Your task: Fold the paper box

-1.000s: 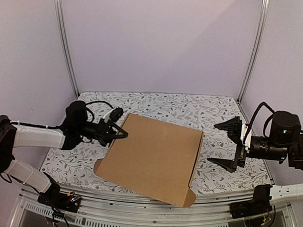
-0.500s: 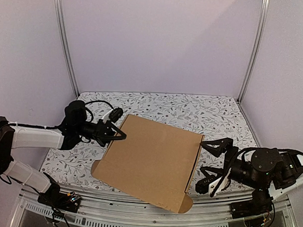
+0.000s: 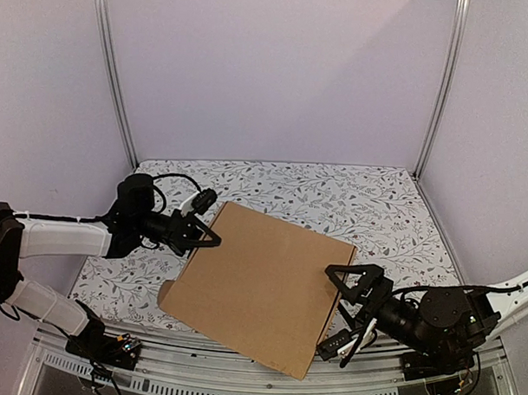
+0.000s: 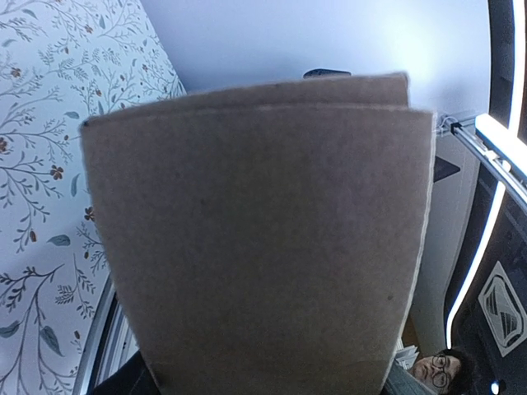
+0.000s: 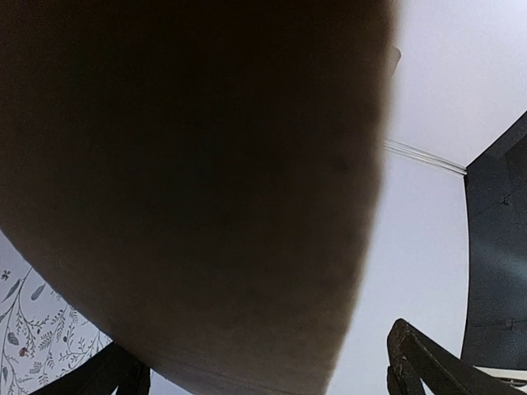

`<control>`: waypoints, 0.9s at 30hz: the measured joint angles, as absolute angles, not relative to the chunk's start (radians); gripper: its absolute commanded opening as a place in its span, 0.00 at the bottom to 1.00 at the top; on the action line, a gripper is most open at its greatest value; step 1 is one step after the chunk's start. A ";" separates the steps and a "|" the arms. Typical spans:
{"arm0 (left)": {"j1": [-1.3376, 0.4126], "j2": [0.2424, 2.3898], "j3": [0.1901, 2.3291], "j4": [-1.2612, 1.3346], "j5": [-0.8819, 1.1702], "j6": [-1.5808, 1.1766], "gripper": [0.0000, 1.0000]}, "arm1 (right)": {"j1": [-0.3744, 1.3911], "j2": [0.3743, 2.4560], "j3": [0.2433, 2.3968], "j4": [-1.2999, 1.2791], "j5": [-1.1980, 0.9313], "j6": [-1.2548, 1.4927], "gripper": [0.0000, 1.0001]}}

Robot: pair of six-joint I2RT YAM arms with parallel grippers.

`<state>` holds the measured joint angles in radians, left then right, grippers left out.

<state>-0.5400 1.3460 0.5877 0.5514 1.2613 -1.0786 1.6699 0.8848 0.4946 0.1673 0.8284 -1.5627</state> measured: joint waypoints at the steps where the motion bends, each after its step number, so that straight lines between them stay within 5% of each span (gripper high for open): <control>1: -0.540 1.346 0.590 0.544 1.264 -1.069 0.11 | 1.673 0.891 0.493 0.179 0.830 -1.572 0.99; 17: -0.537 1.333 0.607 0.511 1.277 -1.021 0.18 | 1.702 0.920 0.489 0.200 0.883 -1.595 0.63; 20: -0.537 1.333 0.607 0.499 1.276 -1.021 0.28 | 1.703 0.923 0.490 0.199 0.888 -1.591 0.60; 27: -0.536 1.333 0.633 0.419 1.272 -1.007 0.71 | 1.705 0.924 0.509 0.158 0.890 -1.519 0.52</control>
<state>-0.5358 1.3334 0.6327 0.4194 1.2720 -1.0069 1.7050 0.9241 0.5091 0.1577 0.8902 -1.5192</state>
